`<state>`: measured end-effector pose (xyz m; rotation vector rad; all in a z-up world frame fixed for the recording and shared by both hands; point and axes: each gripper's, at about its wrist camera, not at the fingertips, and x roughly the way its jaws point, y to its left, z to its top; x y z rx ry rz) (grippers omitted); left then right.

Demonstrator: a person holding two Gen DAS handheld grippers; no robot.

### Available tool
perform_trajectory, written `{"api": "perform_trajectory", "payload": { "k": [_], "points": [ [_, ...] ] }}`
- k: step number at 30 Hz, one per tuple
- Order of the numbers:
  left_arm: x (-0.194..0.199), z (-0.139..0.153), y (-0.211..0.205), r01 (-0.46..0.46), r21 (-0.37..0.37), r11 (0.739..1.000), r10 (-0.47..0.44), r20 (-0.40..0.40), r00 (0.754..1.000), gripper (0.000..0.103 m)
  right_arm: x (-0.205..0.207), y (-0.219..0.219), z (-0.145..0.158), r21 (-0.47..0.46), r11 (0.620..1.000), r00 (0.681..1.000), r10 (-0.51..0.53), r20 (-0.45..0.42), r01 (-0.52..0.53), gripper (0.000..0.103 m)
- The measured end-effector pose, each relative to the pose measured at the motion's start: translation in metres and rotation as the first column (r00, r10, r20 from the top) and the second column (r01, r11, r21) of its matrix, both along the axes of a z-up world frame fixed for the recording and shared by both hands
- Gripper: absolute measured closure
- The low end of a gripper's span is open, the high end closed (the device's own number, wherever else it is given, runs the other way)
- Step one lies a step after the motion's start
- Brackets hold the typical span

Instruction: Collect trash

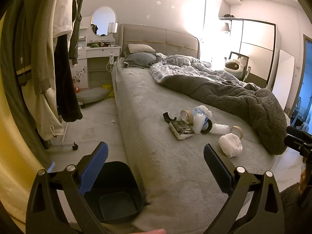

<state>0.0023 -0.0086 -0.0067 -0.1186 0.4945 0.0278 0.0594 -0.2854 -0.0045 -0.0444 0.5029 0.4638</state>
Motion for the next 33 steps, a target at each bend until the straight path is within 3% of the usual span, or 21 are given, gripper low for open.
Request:
{"api": "perform_trajectory", "payload": {
  "k": [15, 19, 33],
  "points": [
    [-0.002, 0.000, 0.001, -0.007, 0.006, 1.000, 0.007, -0.005, 1.000, 0.003, 0.000, -0.001, -0.006, -0.027, 0.999, 0.999, -0.040, 0.006, 0.040, 0.003],
    [0.001, 0.002, -0.002, -0.007, 0.037, 0.999, 0.007, -0.003, 1.000, 0.003, 0.006, -0.008, -0.004, 0.008, 0.998, 0.998, -0.060, 0.007, 0.060, 0.003],
    [0.046, -0.008, -0.029, 0.178, 0.042, 0.983, -0.176, -0.051, 0.983, 0.004, 0.069, -0.025, -0.043, 0.000, 0.995, 0.988, -0.098, -0.118, 0.099, 0.003]
  ]
}}
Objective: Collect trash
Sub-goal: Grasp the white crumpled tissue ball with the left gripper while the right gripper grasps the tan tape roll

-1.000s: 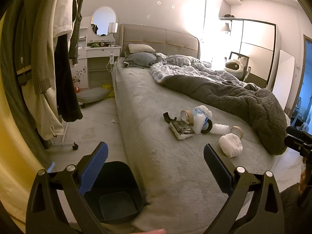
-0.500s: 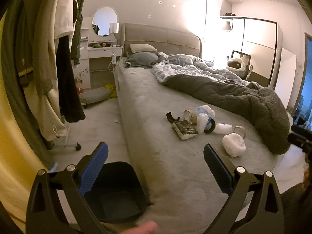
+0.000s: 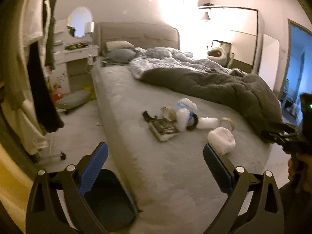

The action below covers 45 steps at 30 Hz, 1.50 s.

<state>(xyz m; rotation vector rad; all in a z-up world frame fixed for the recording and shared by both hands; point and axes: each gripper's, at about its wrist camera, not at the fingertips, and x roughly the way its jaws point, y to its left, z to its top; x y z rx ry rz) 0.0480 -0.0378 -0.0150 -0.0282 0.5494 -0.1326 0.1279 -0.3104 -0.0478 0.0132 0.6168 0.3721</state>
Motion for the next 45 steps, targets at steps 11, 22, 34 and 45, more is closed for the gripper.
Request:
{"api": "perform_trajectory", "payload": {
  "k": [11, 22, 34, 45],
  "points": [
    [0.032, -0.025, -0.030, 0.158, -0.042, 0.987, -0.160, -0.076, 0.984, 0.006, 0.046, 0.006, -0.005, -0.033, 0.998, 0.998, 0.049, -0.033, -0.050, 0.025],
    [0.055, -0.053, -0.080, 0.271, 0.005, 0.963, -0.267, -0.144, 0.953, 0.016, 0.080, 0.010, -0.024, -0.065, 0.993, 0.990, 0.091, -0.105, -0.098, 0.037],
    [0.091, -0.069, -0.124, 0.347, -0.055, 0.936, -0.351, -0.162, 0.922, 0.016, 0.102, -0.003, -0.038, -0.010, 0.994, 0.982, 0.108, -0.154, -0.111, 0.043],
    [0.121, -0.079, -0.152, 0.366, -0.079, 0.927, -0.375, -0.188, 0.908, 0.017, 0.115, -0.007, -0.040, 0.032, 0.992, 0.980, 0.123, -0.158, -0.120, 0.048]
  ]
}}
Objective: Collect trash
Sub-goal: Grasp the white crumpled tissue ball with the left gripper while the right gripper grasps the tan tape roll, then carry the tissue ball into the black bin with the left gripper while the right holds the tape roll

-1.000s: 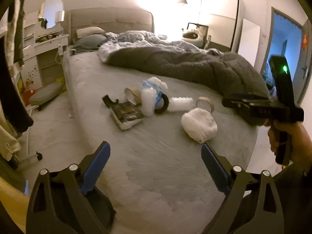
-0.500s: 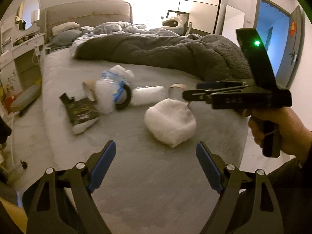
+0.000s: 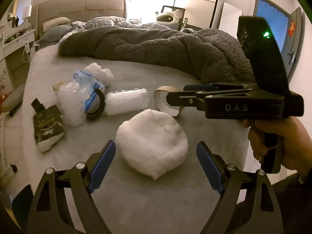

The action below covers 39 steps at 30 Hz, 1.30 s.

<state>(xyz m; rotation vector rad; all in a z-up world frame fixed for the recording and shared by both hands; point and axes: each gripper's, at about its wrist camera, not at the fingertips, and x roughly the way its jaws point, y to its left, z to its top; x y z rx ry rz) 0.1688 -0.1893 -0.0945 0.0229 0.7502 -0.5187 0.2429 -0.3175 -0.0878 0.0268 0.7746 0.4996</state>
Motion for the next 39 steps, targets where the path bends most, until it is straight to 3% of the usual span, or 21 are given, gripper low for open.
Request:
{"api": "perform_trajectory", "payload": {
  "k": [4, 10, 14, 18, 26, 32, 39],
  "points": [
    [0.007, -0.001, -0.009, 0.012, 0.014, 1.000, -0.012, 0.003, 1.000, 0.024, 0.004, 0.003, -0.002, -0.005, 1.000, 1.000, 0.006, -0.007, -0.006, 0.049],
    [0.014, -0.006, -0.005, -0.004, 0.039, 0.999, 0.005, -0.026, 1.000, 0.045, 0.014, 0.010, -0.003, -0.023, 1.000, 1.000, -0.004, -0.009, 0.004, 0.056],
    [0.013, -0.001, 0.001, -0.004, 0.027, 1.000, 0.004, -0.027, 1.000, 0.054, 0.019, 0.020, -0.007, -0.062, 0.998, 1.000, 0.005, -0.020, -0.006, 0.067],
    [0.011, 0.008, 0.010, -0.018, 0.011, 1.000, 0.018, -0.009, 1.000, 0.055, 0.021, 0.024, -0.011, -0.127, 0.992, 1.000, -0.007, -0.031, 0.003, 0.083],
    [0.007, 0.034, 0.047, -0.124, -0.035, 0.992, 0.126, 0.043, 0.991, 0.055, 0.018, 0.029, 0.022, -0.092, 0.995, 0.998, -0.037, 0.054, 0.042, 0.084],
    [0.000, 0.054, 0.089, -0.227, -0.067, 0.971, 0.233, 0.081, 0.969, 0.055, 0.018, 0.058, 0.045, -0.002, 1.000, 0.996, 0.015, 0.090, -0.015, 0.084],
    [-0.003, 0.057, 0.142, -0.344, -0.079, 0.936, 0.349, 0.066, 0.935, 0.055, 0.020, 0.110, 0.052, 0.010, 0.995, 0.991, 0.098, 0.086, -0.099, 0.084]
  ]
}}
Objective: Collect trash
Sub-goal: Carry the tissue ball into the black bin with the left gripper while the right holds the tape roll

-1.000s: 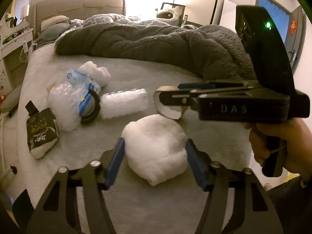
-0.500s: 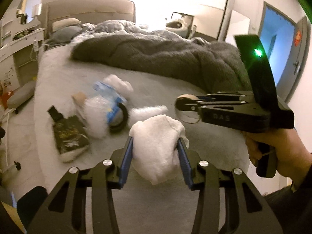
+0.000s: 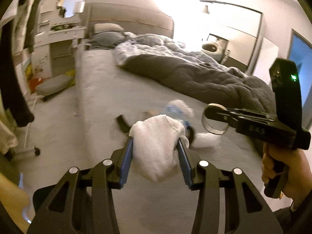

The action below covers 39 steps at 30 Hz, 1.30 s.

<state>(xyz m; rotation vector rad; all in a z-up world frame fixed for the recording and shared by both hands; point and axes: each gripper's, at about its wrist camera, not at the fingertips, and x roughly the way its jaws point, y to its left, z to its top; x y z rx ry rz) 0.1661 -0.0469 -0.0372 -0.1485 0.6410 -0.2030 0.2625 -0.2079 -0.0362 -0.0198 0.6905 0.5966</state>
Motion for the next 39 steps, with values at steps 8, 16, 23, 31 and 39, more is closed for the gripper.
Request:
{"api": "perform_trajectory", "payload": {
  "k": [8, 16, 23, 31, 39],
  "points": [
    [-0.007, -0.007, 0.061, -0.124, 0.017, 0.992, 0.125, -0.039, 0.991, 0.055, 0.000, 0.054, 0.004, 0.026, 0.996, 0.997, 0.080, -0.008, -0.080, 0.084],
    [-0.010, -0.031, 0.110, -0.214, 0.066, 0.975, 0.222, -0.144, 0.964, 0.054, -0.005, 0.120, -0.005, 0.060, 0.982, 0.981, 0.185, -0.064, -0.181, 0.084],
    [-0.013, -0.061, 0.153, -0.269, 0.089, 0.959, 0.283, -0.283, 0.916, 0.054, -0.011, 0.171, -0.019, 0.014, 0.969, 0.963, 0.247, -0.103, -0.247, 0.084],
    [-0.021, -0.099, 0.183, -0.285, 0.118, 0.951, 0.307, -0.454, 0.836, 0.053, -0.018, 0.224, -0.041, -0.011, 0.949, 0.934, 0.309, -0.177, -0.316, 0.084],
    [-0.034, -0.135, 0.203, -0.255, 0.108, 0.961, 0.269, -0.591, 0.761, 0.050, -0.032, 0.274, -0.070, -0.076, 0.920, 0.901, 0.357, -0.248, -0.385, 0.084]
  ]
}}
